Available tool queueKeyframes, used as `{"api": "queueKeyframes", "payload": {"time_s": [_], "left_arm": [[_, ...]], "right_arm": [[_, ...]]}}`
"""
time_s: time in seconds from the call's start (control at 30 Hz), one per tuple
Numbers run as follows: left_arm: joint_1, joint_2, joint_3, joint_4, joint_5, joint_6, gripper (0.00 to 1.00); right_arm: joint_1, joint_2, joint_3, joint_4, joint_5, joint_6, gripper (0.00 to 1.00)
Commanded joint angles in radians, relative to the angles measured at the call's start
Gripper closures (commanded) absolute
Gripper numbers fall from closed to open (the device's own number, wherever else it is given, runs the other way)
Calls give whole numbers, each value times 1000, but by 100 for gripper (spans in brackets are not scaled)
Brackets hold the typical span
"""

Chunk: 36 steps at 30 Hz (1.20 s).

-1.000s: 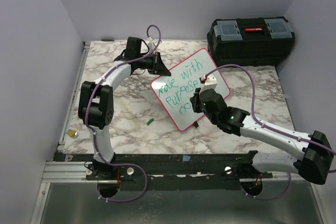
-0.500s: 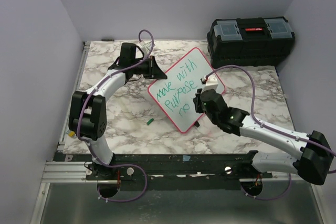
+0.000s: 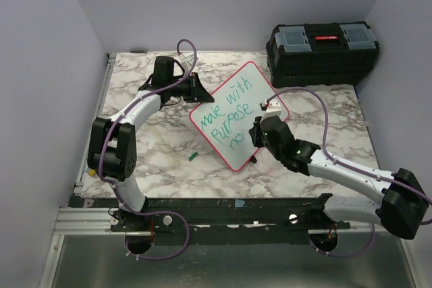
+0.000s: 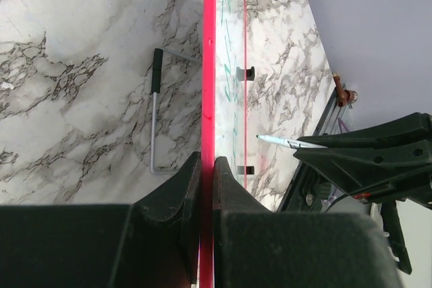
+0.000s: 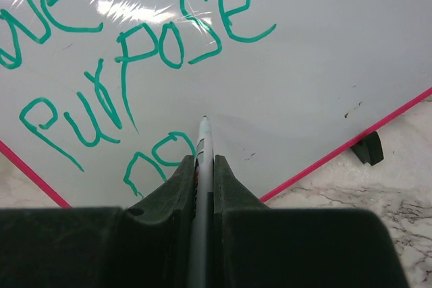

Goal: Write a sentence on the whiteboard

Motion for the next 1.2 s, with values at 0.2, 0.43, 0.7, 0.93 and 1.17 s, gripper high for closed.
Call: {"api": "queueKeyframes", "payload": {"time_s": [0.2, 0.43, 0.7, 0.93, 1.17], "left_arm": [[-8, -48, -17, 26, -67, 53, 100], [-10, -48, -25, 31, -68, 59, 100], [-10, -45, -27, 28, -66, 69, 100], [-10, -42, -27, 26, -66, 76, 100], [-10, -42, -27, 25, -69, 80, 100]], "right_arm": [[-33, 43, -6, 93, -94, 16, 99], [-50, 65, -20, 109, -118, 23, 99], [-55, 58, -61, 106, -129, 39, 99], [-55, 35, -100, 84, -143, 68, 99], [-55, 6, -123, 64, -149, 102, 99]]}}
